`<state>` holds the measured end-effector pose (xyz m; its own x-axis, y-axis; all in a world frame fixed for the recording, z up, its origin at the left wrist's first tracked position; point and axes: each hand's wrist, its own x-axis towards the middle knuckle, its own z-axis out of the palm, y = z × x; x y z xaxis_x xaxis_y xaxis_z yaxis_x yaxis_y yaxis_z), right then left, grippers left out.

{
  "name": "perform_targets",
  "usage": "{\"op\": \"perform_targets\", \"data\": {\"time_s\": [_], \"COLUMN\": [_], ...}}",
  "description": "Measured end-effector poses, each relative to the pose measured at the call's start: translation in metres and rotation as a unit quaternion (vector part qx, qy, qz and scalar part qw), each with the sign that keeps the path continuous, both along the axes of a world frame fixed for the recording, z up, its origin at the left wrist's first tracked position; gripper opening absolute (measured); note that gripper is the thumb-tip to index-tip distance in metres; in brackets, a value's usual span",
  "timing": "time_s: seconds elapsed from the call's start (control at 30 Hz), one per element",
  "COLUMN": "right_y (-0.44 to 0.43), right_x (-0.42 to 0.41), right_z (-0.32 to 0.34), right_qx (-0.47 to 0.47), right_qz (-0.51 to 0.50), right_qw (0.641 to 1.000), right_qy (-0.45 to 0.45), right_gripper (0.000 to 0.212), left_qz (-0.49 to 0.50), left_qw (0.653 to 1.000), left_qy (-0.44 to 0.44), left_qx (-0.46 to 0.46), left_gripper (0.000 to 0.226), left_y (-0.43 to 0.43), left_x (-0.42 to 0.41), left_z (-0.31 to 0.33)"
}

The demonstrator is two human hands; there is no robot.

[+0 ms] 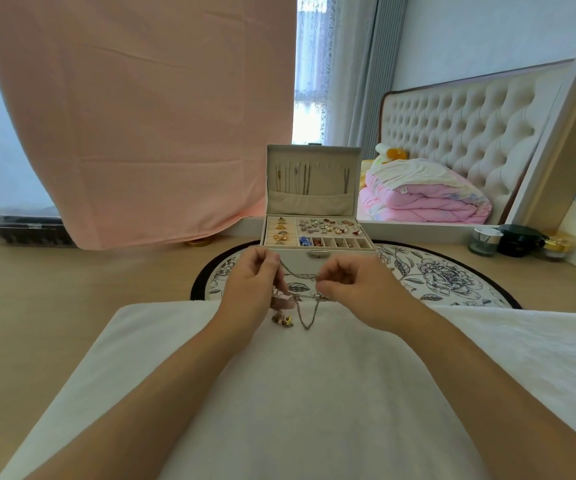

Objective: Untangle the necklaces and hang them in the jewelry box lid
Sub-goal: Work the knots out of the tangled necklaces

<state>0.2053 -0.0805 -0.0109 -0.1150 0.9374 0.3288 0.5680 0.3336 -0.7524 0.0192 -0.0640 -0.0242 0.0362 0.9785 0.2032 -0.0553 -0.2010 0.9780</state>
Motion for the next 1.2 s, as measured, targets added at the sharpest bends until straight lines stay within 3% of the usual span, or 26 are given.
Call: {"op": "perform_targets", "data": {"time_s": [0.17, 0.2, 0.27, 0.33, 0.47, 0.53, 0.67, 0.8, 0.93, 1.0, 1.07, 1.2], "right_y": [0.001, 0.003, 0.007, 0.007, 0.002, 0.001, 0.002, 0.001, 0.003, 0.005, 0.004, 0.004], "right_x": [0.001, 0.004, 0.010, 0.012, 0.015, 0.016, 0.019, 0.019, 0.020, 0.023, 0.024, 0.028], "right_z": [0.007, 0.005, -0.002, -0.006, -0.004, -0.005, -0.007, -0.005, -0.002, -0.001, -0.001, -0.002], "right_qx": [-0.069, -0.062, -0.029, -0.040, -0.074, -0.095, -0.090, -0.080, -0.024, -0.033, -0.049, -0.071], "right_qz": [-0.032, -0.051, -0.081, -0.087, -0.083, -0.061, -0.055, -0.052, -0.069, -0.041, -0.027, -0.075], "right_qw": [0.964, 0.968, 0.993, 0.993, 0.968, 0.961, 0.959, 0.952, 0.939, 0.969, 0.989, 0.991], "right_qy": [0.256, 0.239, 0.085, -0.069, -0.223, -0.253, -0.263, -0.289, -0.336, -0.241, -0.140, -0.085], "right_gripper": [0.010, 0.013, 0.018, 0.023, 0.016, 0.005, 0.013, 0.017, 0.007, 0.011, 0.015, 0.025], "left_qz": [0.107, 0.110, 0.117, 0.111, 0.063, 0.031, -0.046, -0.096, -0.059, -0.031, -0.024, -0.027], "left_qw": [0.972, 0.954, 0.906, 0.875, 0.839, 0.830, 0.837, 0.808, 0.773, 0.773, 0.800, 0.796], "left_qy": [0.198, 0.264, 0.386, 0.445, 0.526, 0.545, 0.529, 0.557, 0.594, 0.585, 0.549, 0.560], "left_qx": [0.067, 0.088, 0.131, 0.156, 0.123, 0.117, 0.135, 0.168, 0.216, 0.242, 0.242, 0.228], "left_gripper": [0.015, 0.014, 0.012, 0.014, 0.021, 0.019, 0.014, 0.015, 0.012, 0.012, 0.012, 0.016], "left_y": [0.013, 0.012, 0.009, 0.009, 0.013, 0.014, 0.018, 0.019, 0.017, 0.018, 0.019, 0.020], "left_x": [-0.012, -0.014, -0.016, -0.019, -0.029, -0.033, -0.041, -0.045, -0.046, -0.045, -0.044, -0.049], "left_z": [-0.004, -0.003, -0.001, 0.001, -0.001, -0.004, -0.006, -0.003, -0.001, 0.000, 0.000, -0.002]}}
